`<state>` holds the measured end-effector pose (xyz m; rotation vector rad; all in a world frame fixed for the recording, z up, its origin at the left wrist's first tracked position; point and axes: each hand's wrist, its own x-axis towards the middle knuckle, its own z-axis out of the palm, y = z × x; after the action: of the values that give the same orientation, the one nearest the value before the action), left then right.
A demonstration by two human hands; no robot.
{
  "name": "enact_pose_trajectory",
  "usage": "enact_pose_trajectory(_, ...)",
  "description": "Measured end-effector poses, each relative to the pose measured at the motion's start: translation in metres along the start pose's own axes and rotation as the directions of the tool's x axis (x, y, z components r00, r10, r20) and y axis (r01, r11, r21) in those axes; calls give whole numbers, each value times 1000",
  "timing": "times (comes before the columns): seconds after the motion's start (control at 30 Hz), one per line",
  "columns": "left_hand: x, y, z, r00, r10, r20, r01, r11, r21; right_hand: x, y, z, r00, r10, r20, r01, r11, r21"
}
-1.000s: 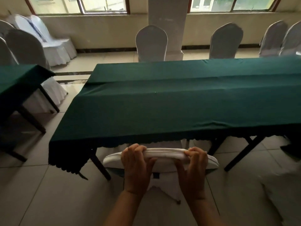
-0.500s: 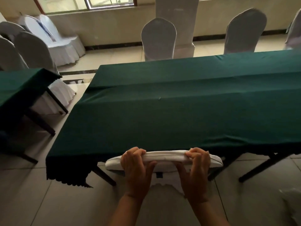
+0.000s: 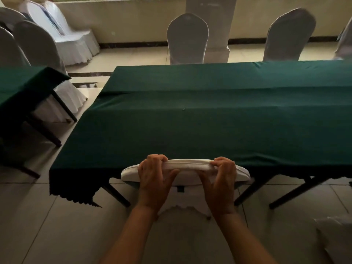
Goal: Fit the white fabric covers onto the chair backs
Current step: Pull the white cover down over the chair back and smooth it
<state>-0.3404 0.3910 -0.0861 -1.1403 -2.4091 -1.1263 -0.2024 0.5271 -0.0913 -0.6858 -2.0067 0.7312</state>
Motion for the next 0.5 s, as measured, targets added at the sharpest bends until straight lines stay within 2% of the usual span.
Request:
enact_pose_trajectory(0.13,-3,18,-25,990,-39,139,44,998,-35,-6,-11,-21,987,50,154,-34,994,-103)
enact_pose_trajectory(0.27,-25,43,-65,986,-22,167,35,996,-78,-22,-40,-63,946,57,318,-2,985,-172)
enact_pose_trajectory(0.33,-45,59,-90,981,7,192,10,996,-88,-37,-64,-95,900,115,420,-24,976,-215)
enact_pose_trajectory(0.4,-67,79,-115,975,54,214,-30,993,-114,-57,-89,-127,821,168,546,-15,962,-274)
enact_pose_trajectory(0.43,-80,91,-130,969,79,236,-47,990,-136,-72,-102,-147,789,195,583,-18,955,-296)
enact_pose_trajectory(0.5,-106,115,-153,945,128,303,-80,983,-164,-103,-125,-185,776,216,593,-22,948,-317)
